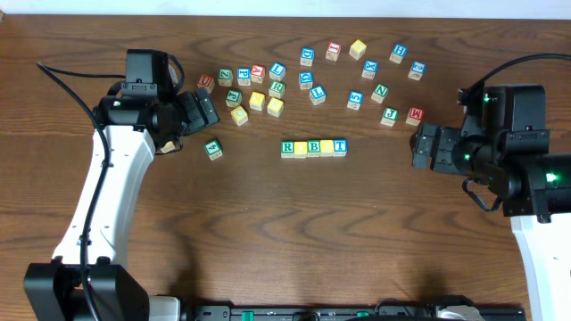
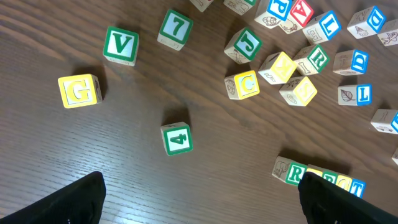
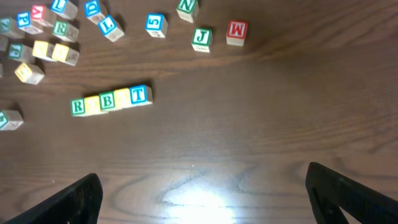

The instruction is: Spell out ROBOT

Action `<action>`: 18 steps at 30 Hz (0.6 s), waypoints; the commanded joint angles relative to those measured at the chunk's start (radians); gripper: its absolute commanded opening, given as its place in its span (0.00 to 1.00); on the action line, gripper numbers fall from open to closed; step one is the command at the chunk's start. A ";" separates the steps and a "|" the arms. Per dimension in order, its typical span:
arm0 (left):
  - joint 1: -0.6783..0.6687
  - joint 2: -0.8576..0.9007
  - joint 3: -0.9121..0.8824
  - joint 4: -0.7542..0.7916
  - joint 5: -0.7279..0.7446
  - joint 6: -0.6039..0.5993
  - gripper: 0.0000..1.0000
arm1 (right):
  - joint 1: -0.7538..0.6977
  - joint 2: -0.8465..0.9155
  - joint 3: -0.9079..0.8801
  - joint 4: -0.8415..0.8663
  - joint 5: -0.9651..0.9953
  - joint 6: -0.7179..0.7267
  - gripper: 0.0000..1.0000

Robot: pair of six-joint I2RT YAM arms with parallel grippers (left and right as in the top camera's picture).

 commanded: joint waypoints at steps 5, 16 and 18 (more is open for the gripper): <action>0.000 0.000 0.014 -0.001 -0.006 -0.004 0.98 | 0.011 -0.021 -0.003 0.083 0.012 -0.045 0.99; 0.000 0.000 0.014 -0.001 -0.006 -0.004 0.98 | 0.000 -0.387 -0.531 0.830 -0.083 -0.172 0.99; 0.000 0.000 0.014 -0.001 -0.006 -0.004 0.98 | 0.000 -0.485 -0.662 0.967 -0.082 -0.172 0.99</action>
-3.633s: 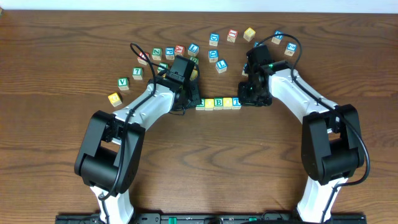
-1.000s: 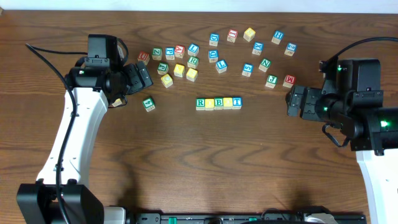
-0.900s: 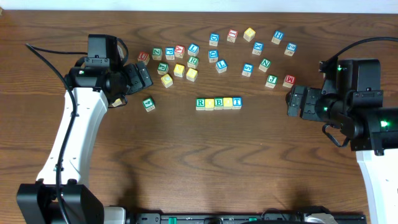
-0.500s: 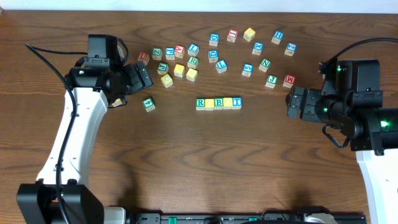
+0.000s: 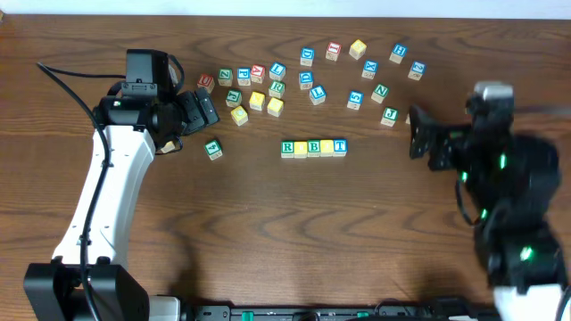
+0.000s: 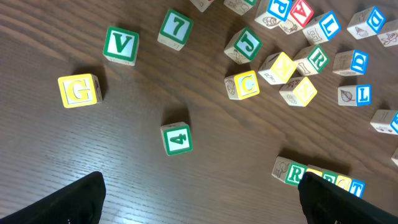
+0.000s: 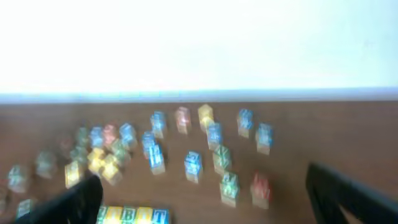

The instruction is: Spell out ROBOT

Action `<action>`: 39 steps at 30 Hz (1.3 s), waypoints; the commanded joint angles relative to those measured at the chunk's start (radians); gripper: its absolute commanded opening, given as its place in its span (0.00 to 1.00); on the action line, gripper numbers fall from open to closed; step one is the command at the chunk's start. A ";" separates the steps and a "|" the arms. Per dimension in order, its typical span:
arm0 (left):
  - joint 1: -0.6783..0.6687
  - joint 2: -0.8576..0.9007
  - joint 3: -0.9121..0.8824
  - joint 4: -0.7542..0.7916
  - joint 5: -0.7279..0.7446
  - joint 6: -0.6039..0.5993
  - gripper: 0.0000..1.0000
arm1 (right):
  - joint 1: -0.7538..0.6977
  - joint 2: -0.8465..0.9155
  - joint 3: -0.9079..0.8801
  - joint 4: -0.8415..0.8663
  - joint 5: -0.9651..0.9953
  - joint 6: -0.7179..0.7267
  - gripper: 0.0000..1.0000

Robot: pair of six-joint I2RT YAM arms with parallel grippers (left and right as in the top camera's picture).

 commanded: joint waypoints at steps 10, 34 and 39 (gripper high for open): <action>0.000 0.000 0.014 0.001 -0.006 -0.001 0.98 | -0.004 -0.478 -0.623 0.459 -0.004 -0.027 0.99; 0.000 0.000 0.014 0.000 -0.006 -0.001 0.98 | -0.002 -0.813 -0.874 0.239 -0.019 -0.019 0.99; 0.000 0.000 0.014 0.001 -0.006 -0.001 0.98 | -0.002 -0.810 -0.874 0.241 -0.018 -0.019 0.99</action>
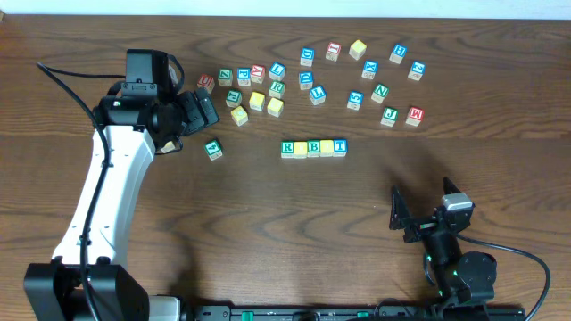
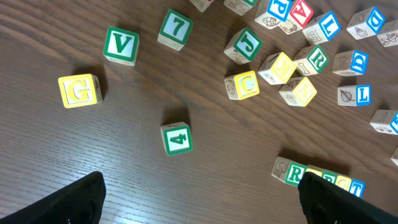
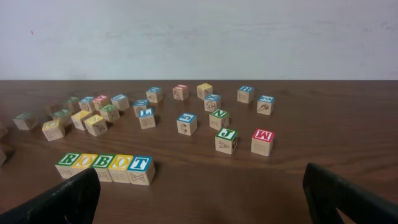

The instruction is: Spell out ROBOT

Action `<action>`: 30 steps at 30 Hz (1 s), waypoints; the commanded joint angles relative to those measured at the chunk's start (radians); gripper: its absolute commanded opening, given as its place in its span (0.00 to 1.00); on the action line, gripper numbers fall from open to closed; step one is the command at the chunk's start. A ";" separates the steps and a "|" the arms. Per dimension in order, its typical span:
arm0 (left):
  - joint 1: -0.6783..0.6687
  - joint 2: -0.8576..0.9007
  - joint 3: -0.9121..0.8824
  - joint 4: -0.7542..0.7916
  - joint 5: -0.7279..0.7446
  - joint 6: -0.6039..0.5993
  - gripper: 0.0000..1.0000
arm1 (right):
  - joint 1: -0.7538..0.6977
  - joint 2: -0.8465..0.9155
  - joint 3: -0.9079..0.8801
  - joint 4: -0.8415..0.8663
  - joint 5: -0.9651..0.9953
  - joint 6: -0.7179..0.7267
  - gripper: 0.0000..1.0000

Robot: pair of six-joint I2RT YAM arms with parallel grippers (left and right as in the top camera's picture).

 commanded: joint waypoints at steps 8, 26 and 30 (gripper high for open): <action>0.000 0.000 0.014 0.000 -0.005 -0.001 0.98 | -0.002 -0.004 -0.001 -0.002 -0.013 -0.005 0.99; 0.000 0.000 0.013 -0.002 -0.005 -0.001 0.98 | -0.002 -0.004 -0.001 -0.002 -0.013 -0.005 0.99; 0.001 -0.019 0.010 -0.005 -0.019 0.006 0.98 | -0.002 -0.004 -0.001 -0.002 -0.013 -0.005 0.99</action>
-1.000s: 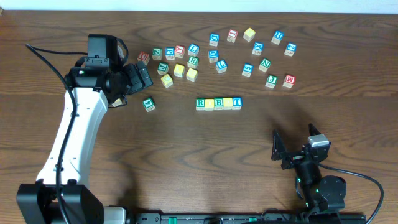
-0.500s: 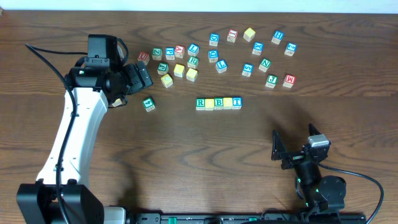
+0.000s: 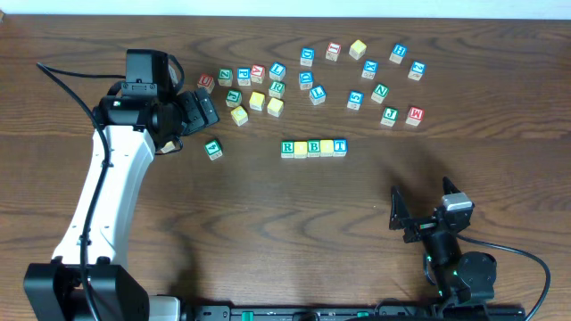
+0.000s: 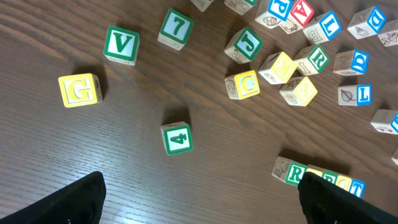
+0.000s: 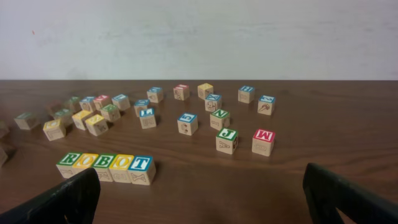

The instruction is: Spell out ROBOT

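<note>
Five lettered blocks stand in a touching row at the middle of the table. In the right wrist view the row reads R, O, B, O, T. My left gripper hangs open over the back left, well left of the row, with nothing between its fingers. The row's R end shows beside its right finger. My right gripper is open and empty, low at the table's near right edge. It looks level across the table, its fingers wide apart.
Several loose blocks lie scattered along the back of the table. A green 4 block, a yellow G and a green V lie under the left wrist. A red M and green J stand right of the row.
The right arm first reached in from the right, its open gripper looking down on the five-block row. It was then in blurred motion, tilted up. Later it sat folded at the near right edge, where it stays. The left arm and the row never moved.
</note>
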Action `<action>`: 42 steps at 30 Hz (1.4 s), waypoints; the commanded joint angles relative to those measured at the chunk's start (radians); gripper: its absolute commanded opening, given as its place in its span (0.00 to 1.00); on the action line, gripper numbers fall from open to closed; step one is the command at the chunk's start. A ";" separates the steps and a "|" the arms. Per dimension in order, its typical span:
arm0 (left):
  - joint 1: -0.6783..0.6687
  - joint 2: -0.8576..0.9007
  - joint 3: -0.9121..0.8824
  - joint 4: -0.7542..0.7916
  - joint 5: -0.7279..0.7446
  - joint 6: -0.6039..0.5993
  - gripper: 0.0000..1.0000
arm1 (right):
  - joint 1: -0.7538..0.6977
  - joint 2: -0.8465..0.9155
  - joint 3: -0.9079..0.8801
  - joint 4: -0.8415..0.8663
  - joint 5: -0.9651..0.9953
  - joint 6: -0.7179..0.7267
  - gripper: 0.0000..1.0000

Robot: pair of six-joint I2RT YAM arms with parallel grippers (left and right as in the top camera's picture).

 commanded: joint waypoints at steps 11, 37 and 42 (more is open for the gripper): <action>-0.027 -0.280 -0.152 0.204 -0.029 0.218 0.98 | -0.002 -0.004 -0.001 -0.002 -0.010 -0.005 0.99; -0.026 -1.180 -1.080 0.710 -0.100 0.355 0.97 | -0.002 -0.004 -0.001 -0.002 -0.010 -0.005 0.99; -0.009 -1.334 -1.212 0.780 -0.103 0.363 0.98 | -0.002 -0.004 -0.001 -0.002 -0.010 -0.005 0.99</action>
